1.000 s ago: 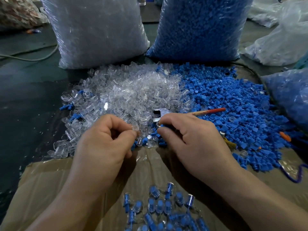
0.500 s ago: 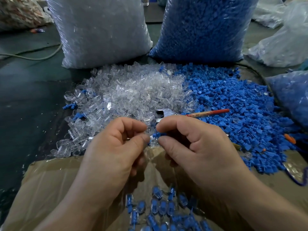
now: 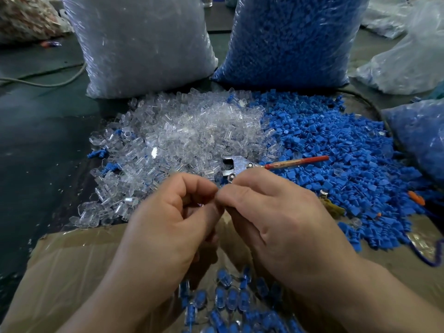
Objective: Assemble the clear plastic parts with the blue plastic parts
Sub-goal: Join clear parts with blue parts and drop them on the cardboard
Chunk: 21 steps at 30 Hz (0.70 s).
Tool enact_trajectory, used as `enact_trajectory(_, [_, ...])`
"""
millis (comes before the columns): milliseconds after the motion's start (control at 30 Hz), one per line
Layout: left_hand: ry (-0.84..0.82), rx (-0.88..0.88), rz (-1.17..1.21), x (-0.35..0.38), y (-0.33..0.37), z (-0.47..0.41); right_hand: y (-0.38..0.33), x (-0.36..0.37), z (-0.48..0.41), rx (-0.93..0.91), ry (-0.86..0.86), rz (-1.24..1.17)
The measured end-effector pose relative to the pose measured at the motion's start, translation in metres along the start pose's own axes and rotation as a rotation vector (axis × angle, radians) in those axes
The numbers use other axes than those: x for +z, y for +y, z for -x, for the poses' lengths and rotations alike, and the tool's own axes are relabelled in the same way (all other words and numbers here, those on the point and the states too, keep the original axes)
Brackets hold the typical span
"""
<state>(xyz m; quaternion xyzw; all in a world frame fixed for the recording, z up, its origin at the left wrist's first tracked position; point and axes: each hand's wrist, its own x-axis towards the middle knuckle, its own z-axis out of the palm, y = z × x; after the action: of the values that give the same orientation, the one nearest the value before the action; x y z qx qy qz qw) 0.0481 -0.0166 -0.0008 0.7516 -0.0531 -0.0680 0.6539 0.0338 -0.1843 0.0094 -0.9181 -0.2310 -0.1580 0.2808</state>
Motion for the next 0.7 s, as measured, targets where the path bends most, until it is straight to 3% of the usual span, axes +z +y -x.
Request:
enact_trajectory(133, [-0.016, 0.009, 0.005, 0.0, -0.003, -0.001, 0.002, 0.0, 0.001, 0.04, 0.014, -0.112])
enact_trajectory(333, [-0.047, -0.021, 0.102, -0.002, -0.008, -0.003, -0.001, 0.001, 0.002, 0.032, -0.046, -0.058])
enact_trajectory(433, [-0.001, -0.006, 0.087, -0.004, -0.013, -0.004, 0.003, -0.001, 0.002, 0.027, -0.033, 0.112])
enact_trajectory(500, [0.026, 0.002, 0.054, -0.008, -0.016, -0.006, 0.013, -0.007, -0.002, 0.132, -0.019, 0.298])
enact_trajectory(600, [0.033, -0.016, 0.07, -0.011, -0.017, -0.008, 0.032, -0.021, -0.008, 0.378, -0.216, 0.512])
enact_trajectory(700, [0.037, -0.05, 0.128, -0.011, -0.015, -0.011, 0.046, -0.025, -0.01, 0.435, -0.372, 0.58])
